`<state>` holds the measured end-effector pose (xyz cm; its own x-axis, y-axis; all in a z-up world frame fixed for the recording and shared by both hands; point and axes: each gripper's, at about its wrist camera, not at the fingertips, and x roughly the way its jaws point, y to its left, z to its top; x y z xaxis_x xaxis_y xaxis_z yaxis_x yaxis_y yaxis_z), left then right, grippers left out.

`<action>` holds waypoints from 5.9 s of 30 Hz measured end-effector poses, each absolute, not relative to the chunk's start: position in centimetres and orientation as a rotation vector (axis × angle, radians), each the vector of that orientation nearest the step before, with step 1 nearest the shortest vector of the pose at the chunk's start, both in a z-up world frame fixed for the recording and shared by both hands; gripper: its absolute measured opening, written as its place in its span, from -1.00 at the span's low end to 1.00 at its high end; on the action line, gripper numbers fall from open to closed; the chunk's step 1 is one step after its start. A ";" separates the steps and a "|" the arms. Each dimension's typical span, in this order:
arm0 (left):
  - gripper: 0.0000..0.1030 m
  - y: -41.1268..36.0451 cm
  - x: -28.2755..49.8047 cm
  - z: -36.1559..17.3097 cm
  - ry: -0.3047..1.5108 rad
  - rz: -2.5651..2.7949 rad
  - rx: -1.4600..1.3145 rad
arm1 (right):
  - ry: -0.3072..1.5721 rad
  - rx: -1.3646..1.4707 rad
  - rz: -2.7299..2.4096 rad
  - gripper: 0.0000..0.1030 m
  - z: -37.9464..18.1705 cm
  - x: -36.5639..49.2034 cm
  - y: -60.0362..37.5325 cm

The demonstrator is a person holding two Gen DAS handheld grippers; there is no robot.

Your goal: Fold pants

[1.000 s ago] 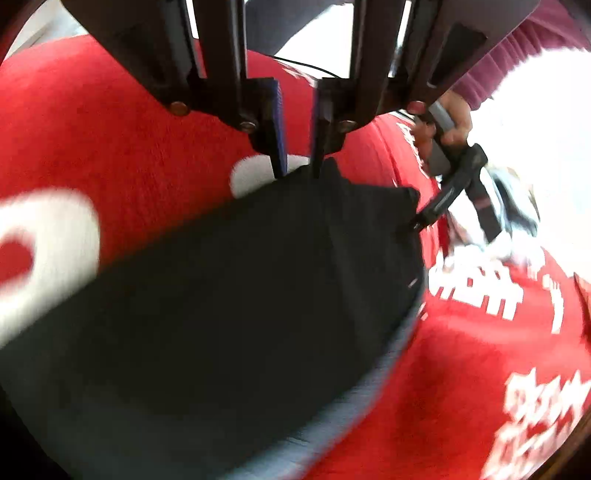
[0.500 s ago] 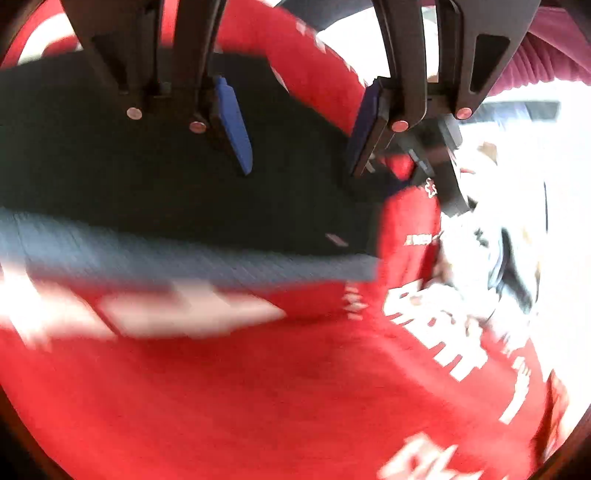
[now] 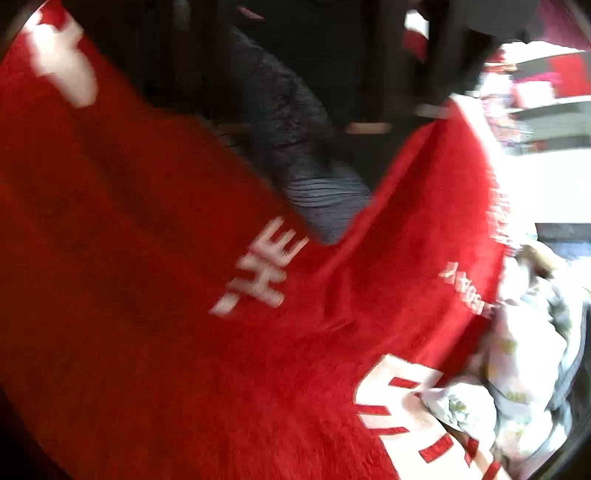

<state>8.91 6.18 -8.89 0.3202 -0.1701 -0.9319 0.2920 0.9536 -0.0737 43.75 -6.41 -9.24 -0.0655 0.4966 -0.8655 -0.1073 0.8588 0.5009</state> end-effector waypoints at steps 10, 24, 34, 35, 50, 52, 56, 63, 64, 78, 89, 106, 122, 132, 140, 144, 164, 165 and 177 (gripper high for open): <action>1.00 6.8 9.1 -6.4 1.198 -0.227 0.117 | 1.550 0.361 0.396 -0.48 -9.3 43.7 -6.9; 1.00 9.1 8.2 -6.3 1.302 -0.070 0.091 | 1.433 0.640 -0.044 -0.17 -6.7 25.8 -23.0; 1.00 2.6 11.0 -4.8 1.261 -0.105 0.183 | 1.391 0.790 -0.151 0.32 -2.5 11.4 -29.5; 1.00 1.6 11.8 -5.0 1.255 -0.113 0.186 | 1.388 0.811 -0.158 0.32 -2.5 9.9 -30.0; 1.00 -5.4 16.5 -6.2 1.268 -0.072 0.351 | 1.272 1.097 -0.341 0.34 -3.3 -6.0 -35.6; 1.00 -6.3 14.4 -4.8 1.262 -0.132 0.376 | 1.241 1.137 -0.367 0.33 -3.0 -7.5 -36.4; 1.00 -8.8 10.9 -3.5 1.294 -0.263 0.405 | 1.171 1.185 -0.419 0.33 -1.8 -9.6 -38.0; 1.00 -17.3 5.3 -1.8 1.305 -0.541 0.490 | 1.003 1.273 -0.526 0.38 0.4 -13.3 -39.6; 1.00 -18.5 4.6 -1.8 1.298 -0.567 0.513 | 0.979 1.294 -0.533 0.39 0.2 -13.9 -40.0; 1.00 -33.6 0.5 -4.2 1.338 -0.538 0.561 | 0.923 1.405 -0.471 0.39 -5.5 -15.8 -52.8; 1.00 -38.2 1.2 -8.9 1.403 -0.463 0.539 | 0.814 1.454 -0.560 0.08 -9.6 -13.7 -63.3; 1.00 -36.7 0.1 -9.2 1.401 -0.455 0.493 | 0.814 1.296 -0.642 -0.62 -6.4 -14.3 -63.9; 1.00 -37.6 -0.7 -9.2 1.392 -0.410 0.498 | 0.872 1.162 -0.602 -0.16 -7.0 -8.8 -69.4; 1.00 -39.6 -0.8 -8.8 1.389 -0.386 0.544 | 0.930 1.373 -0.448 -0.06 -9.8 -15.1 -62.6; 1.00 -40.0 -1.1 -8.4 1.384 -0.364 0.556 | 0.961 1.477 -0.420 -0.05 -11.3 -16.4 -61.0; 1.00 -40.3 -1.2 -8.3 1.384 -0.359 0.562 | 0.964 1.487 -0.401 0.01 -11.3 -15.7 -61.0; 1.00 -41.0 -3.2 -7.7 1.371 -0.322 0.564 | 0.820 1.540 -0.339 0.08 -13.2 -15.0 -62.5; 1.00 -41.2 -3.3 -7.5 1.373 -0.312 0.572 | 0.821 1.538 -0.339 0.08 -13.1 -14.9 -62.5; 1.00 -46.6 -4.1 -6.0 1.361 -0.398 0.581 | 0.711 1.578 -0.313 0.08 -13.9 -14.2 -63.1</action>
